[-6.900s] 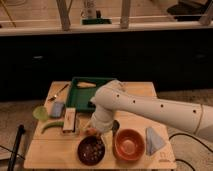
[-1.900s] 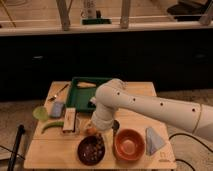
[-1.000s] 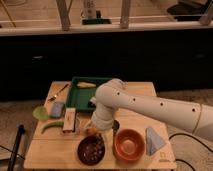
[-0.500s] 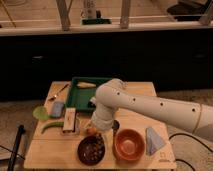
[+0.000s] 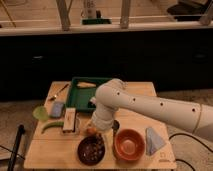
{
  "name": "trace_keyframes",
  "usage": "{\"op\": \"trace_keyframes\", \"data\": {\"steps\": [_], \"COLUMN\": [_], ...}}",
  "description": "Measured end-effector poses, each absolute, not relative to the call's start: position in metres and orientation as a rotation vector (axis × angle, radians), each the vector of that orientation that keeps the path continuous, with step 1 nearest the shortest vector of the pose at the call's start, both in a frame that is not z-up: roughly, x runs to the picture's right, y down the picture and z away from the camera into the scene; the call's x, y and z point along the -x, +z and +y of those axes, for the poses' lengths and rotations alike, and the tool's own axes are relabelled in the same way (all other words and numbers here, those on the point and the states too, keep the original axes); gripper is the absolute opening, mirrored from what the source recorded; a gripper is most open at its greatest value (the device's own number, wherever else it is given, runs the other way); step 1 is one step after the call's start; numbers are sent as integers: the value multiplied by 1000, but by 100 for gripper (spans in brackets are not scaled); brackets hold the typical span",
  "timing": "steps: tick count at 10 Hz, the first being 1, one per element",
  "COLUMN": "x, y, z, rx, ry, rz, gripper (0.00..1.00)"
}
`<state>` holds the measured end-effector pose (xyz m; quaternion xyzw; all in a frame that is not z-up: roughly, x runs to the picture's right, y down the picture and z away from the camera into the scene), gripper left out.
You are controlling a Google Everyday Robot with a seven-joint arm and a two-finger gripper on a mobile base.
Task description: Place grapes in purple bowl
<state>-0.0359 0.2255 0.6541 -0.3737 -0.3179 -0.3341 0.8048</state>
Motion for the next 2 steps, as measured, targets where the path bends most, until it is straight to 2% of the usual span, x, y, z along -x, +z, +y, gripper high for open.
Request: {"op": "trace_keyframes", "data": {"steps": [2], "x": [36], "y": [654], "z": [225], "rx": [800], "ry": [-715], "rz": [-681], "gripper": [80]}}
